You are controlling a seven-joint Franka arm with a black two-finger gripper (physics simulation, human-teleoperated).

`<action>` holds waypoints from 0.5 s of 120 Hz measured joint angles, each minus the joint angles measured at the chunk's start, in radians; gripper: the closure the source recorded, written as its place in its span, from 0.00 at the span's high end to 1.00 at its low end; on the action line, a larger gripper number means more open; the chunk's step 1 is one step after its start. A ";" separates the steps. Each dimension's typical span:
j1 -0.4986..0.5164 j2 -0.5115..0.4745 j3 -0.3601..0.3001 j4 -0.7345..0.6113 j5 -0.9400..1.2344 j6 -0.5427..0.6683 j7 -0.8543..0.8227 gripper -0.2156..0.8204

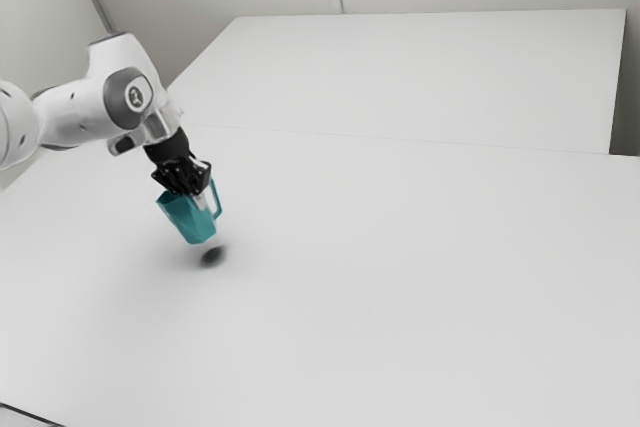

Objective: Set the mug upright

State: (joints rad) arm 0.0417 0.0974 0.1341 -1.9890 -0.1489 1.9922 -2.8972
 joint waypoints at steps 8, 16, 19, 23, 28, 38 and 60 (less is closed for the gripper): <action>-0.029 -0.027 -0.003 -0.034 0.055 0.056 0.000 0.03; -0.054 -0.044 -0.004 -0.068 0.088 0.110 0.000 0.03; -0.059 -0.049 -0.008 -0.078 0.096 0.129 0.000 0.03; -0.066 -0.054 -0.012 -0.094 0.105 0.154 0.000 0.03; -0.073 -0.058 -0.017 -0.107 0.113 0.182 0.000 0.03; -0.081 -0.063 -0.028 -0.122 0.120 0.223 0.000 0.03; -0.094 -0.084 -0.047 -0.181 0.114 0.272 0.000 0.03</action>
State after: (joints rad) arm -0.0521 0.0129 0.0876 -2.1698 -0.0351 2.2639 -2.8971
